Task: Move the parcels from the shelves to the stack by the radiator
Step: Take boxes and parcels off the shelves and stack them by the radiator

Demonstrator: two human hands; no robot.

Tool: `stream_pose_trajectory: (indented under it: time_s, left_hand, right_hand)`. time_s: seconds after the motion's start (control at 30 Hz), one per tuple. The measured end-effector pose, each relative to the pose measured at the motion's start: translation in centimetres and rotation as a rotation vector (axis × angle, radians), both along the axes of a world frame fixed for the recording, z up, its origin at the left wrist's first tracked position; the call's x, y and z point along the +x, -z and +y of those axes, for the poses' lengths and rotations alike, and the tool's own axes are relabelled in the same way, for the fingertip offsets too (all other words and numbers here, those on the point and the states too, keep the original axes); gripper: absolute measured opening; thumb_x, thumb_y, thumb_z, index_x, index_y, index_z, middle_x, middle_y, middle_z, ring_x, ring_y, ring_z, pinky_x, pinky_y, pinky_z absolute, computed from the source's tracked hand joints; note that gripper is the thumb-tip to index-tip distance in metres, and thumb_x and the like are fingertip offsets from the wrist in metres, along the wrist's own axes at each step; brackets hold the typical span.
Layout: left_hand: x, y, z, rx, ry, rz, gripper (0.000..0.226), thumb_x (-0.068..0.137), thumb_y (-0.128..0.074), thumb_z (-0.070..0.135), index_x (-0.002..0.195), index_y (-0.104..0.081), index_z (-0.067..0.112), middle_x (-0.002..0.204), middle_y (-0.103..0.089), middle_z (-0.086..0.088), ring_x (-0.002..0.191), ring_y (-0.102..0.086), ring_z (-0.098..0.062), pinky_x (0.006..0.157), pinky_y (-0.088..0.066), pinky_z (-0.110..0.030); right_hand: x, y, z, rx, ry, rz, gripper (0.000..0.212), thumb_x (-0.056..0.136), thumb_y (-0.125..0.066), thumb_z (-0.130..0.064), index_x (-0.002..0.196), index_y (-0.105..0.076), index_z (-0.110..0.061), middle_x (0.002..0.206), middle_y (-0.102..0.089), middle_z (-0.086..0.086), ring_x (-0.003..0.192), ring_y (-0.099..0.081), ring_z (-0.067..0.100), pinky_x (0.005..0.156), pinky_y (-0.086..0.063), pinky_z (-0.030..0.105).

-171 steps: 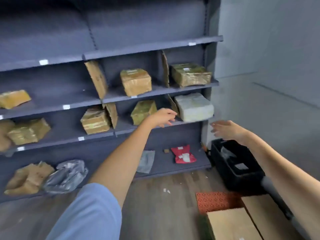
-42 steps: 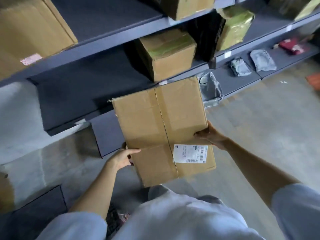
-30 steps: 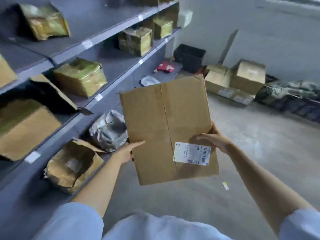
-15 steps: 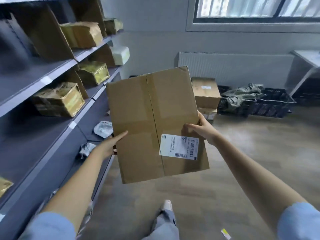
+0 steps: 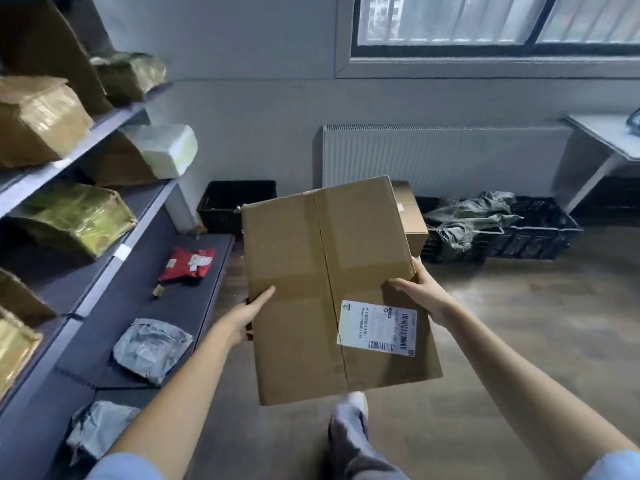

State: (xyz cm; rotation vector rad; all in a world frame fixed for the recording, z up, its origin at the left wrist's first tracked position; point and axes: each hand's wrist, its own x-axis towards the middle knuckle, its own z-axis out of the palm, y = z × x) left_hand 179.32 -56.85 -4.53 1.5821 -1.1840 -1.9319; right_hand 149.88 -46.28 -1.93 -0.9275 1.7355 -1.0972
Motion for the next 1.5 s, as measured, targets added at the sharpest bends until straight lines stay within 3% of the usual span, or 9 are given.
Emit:
stream_pose_trajectory:
  time_s: [0.13,0.27,0.4,0.53,0.7,0.9,1.13,1.3,1.5]
  left_hand:
    - [-5.7,1.5,-13.0,0.000,0.003,-0.103,0.084,0.087,-0.053,0.052,0.149,-0.015,0.010,0.154,-0.024,-0.003,0.140,-0.029,-0.027,0.108,-0.030,-0.048]
    - [-11.8,0.6,-24.8,0.019,-0.021,-0.142,0.089,0.080,-0.060,0.057,0.145,-0.028,0.005,0.147,-0.039,-0.009,0.130,-0.044,-0.026,0.097,-0.041,-0.037]
    - [-13.9,1.4,-33.4,0.086,-0.068,-0.169,0.106,0.066,-0.068,0.064,0.145,-0.026,0.006,0.141,-0.046,-0.011,0.123,-0.052,-0.029,0.098,-0.044,-0.040]
    - [-13.7,6.6,-43.8,0.222,-0.168,-0.135,0.122,0.046,-0.073,0.073,0.144,-0.032,0.012,0.131,-0.057,-0.013,0.103,-0.063,-0.030,0.072,-0.057,-0.042]
    - [-14.3,22.7,-58.7,0.417,-0.178,-0.197,0.148,0.024,-0.068,0.088,0.149,-0.018,0.027,0.151,-0.035,-0.001,0.133,-0.042,-0.028,0.104,-0.037,-0.056]
    - [-22.5,25.6,-71.0,0.443,-0.212,-0.356,0.106,0.073,-0.052,0.074,0.152,-0.006,0.020,0.160,-0.003,0.001,0.147,-0.008,-0.026,0.116,-0.012,-0.052]
    - [-27.0,42.3,-77.9,0.611,-0.300,-0.372,0.126,0.041,-0.058,0.088,0.146,-0.030,0.024,0.149,-0.037,-0.004,0.134,-0.038,-0.031,0.111,-0.031,-0.053]
    - [-30.0,51.7,-76.1,0.752,-0.509,-0.197,0.084,0.072,-0.052,0.075,0.138,-0.045,0.024,0.131,-0.058,-0.005,0.111,-0.060,-0.025,0.085,-0.051,-0.037]
    - [-37.1,54.5,-74.9,0.872,-0.611,-0.002,0.078,0.079,-0.048,0.068,0.140,-0.040,0.020,0.136,-0.054,-0.010,0.122,-0.053,-0.030,0.097,-0.047,-0.048]
  right_hand:
    - [-4.4,1.3,-10.8,0.012,0.059,-0.057,0.050,0.089,-0.057,-0.002,0.125,-0.035,-0.029,0.090,-0.047,-0.013,0.078,-0.052,-0.002,0.079,-0.047,0.020]
    - [-10.1,1.9,-21.8,0.075,0.100,-0.106,0.056,0.087,-0.061,-0.007,0.136,-0.035,-0.019,0.120,-0.059,0.007,0.100,-0.060,0.018,0.084,-0.051,0.026]
    - [-13.1,1.8,-32.4,0.119,0.075,-0.112,0.053,0.087,-0.060,-0.011,0.135,-0.037,-0.019,0.111,-0.059,0.004,0.093,-0.061,0.017,0.075,-0.052,0.024]
    - [-14.4,3.4,-42.9,0.153,-0.014,-0.102,0.061,0.089,-0.059,-0.014,0.142,-0.029,-0.026,0.125,-0.054,0.005,0.104,-0.058,0.020,0.074,-0.051,0.025]
    - [-16.1,11.0,-56.7,0.240,-0.006,-0.102,0.074,0.088,-0.061,-0.020,0.147,-0.016,-0.027,0.133,-0.047,0.003,0.109,-0.054,0.017,0.081,-0.049,0.024]
    - [-20.2,24.7,-71.6,0.410,0.072,-0.159,0.072,0.088,-0.061,-0.024,0.146,-0.019,-0.027,0.140,-0.046,0.006,0.120,-0.050,0.022,0.101,-0.045,0.039]
    - [-25.9,40.4,-80.3,0.604,0.055,-0.159,0.071,0.086,-0.064,-0.029,0.145,-0.024,-0.032,0.136,-0.051,-0.001,0.119,-0.052,0.017,0.104,-0.043,0.041]
    - [-29.5,48.8,-88.0,0.618,-0.226,0.049,0.067,0.086,-0.063,-0.030,0.143,-0.028,-0.026,0.134,-0.051,-0.001,0.120,-0.051,0.019,0.101,-0.043,0.035]
    - [-32.4,53.8,-94.6,0.553,-0.438,0.565,0.064,0.092,-0.050,-0.032,0.149,-0.021,-0.022,0.156,-0.022,0.005,0.142,-0.023,0.026,0.115,-0.025,0.041]
